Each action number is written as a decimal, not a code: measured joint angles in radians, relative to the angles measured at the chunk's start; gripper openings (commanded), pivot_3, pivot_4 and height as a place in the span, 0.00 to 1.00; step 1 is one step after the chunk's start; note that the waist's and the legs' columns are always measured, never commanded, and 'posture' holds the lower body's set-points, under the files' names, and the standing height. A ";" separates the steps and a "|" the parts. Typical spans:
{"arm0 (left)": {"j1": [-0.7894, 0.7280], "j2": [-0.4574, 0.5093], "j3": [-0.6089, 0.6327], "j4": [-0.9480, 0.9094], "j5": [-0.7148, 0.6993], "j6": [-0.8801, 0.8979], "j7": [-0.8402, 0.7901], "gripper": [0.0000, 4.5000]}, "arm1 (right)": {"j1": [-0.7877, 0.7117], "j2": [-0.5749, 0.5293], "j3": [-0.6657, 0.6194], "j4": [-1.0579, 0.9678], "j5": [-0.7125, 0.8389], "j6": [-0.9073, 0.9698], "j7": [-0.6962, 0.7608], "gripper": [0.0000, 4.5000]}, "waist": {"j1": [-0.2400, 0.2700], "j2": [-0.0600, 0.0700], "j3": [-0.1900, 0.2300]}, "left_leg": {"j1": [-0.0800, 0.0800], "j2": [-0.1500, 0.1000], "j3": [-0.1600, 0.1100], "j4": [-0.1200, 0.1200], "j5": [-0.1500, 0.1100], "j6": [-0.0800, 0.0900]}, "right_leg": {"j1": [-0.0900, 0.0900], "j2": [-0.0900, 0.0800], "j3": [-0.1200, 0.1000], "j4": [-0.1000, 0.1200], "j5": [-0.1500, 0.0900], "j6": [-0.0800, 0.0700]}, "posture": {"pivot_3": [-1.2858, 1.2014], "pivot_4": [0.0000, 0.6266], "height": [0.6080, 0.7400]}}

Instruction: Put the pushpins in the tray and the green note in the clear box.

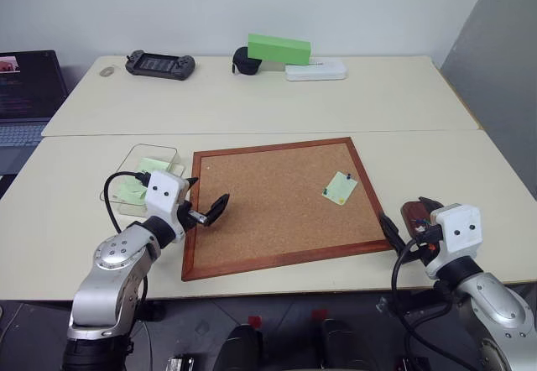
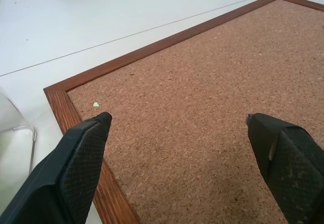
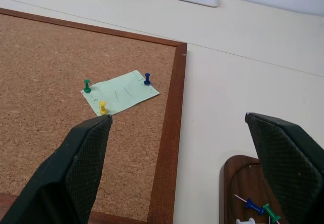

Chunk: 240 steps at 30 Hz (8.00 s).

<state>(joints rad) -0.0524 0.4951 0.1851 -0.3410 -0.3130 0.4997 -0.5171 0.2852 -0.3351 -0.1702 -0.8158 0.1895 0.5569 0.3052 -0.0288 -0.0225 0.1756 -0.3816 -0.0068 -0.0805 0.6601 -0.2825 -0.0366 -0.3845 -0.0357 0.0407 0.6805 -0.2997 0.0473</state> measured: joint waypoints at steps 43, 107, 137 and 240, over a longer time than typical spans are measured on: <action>-0.236 0.181 -0.044 0.165 -0.140 0.062 -0.280 1.00 | -0.135 -0.137 -0.027 0.187 0.151 -0.087 0.203 1.00 | -0.001 0.000 0.000 | 0.002 0.000 0.000 0.001 0.000 0.000 | 0.002 0.005 -0.001 0.000 0.000 0.000 | 0.52 0.24 1.00; -0.458 -0.020 -0.389 0.726 0.131 -0.417 -0.648 0.00 | -0.745 -0.048 0.204 1.074 0.026 -0.246 0.306 0.96 | -0.003 0.008 -0.004 | 0.007 0.000 0.000 0.002 0.000 0.001 | 0.007 0.005 0.000 0.002 0.000 0.000 | 0.52 0.24 1.00; -0.454 -0.019 -0.377 0.692 0.128 -0.353 -0.648 0.00 | -0.774 -0.027 0.172 1.153 0.025 -0.303 0.305 0.01 | -0.004 0.008 -0.004 | 0.006 0.000 0.000 0.002 0.000 0.001 | 0.005 0.005 0.000 0.002 0.000 0.000 | 0.52 0.24 1.00; -0.447 -0.012 -0.382 0.666 0.130 -0.327 -0.665 0.00 | -0.510 -0.181 0.187 0.601 0.143 -0.092 0.390 0.55 | -0.002 0.012 -0.006 | 0.003 0.000 -0.001 0.001 0.000 0.001 | 0.005 0.005 0.000 0.000 0.000 0.000 | 0.52 0.24 1.00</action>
<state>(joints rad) -0.4994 0.4835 -0.1971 0.3247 -0.1834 0.1731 -1.1821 -0.2252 -0.5156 0.0165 -0.2153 0.3323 0.4647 0.6955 -0.0311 -0.0110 0.1695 -0.3783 -0.0069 -0.0813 0.6612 -0.2826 -0.0358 -0.3796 -0.0303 0.0403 0.6800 -0.2996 0.0473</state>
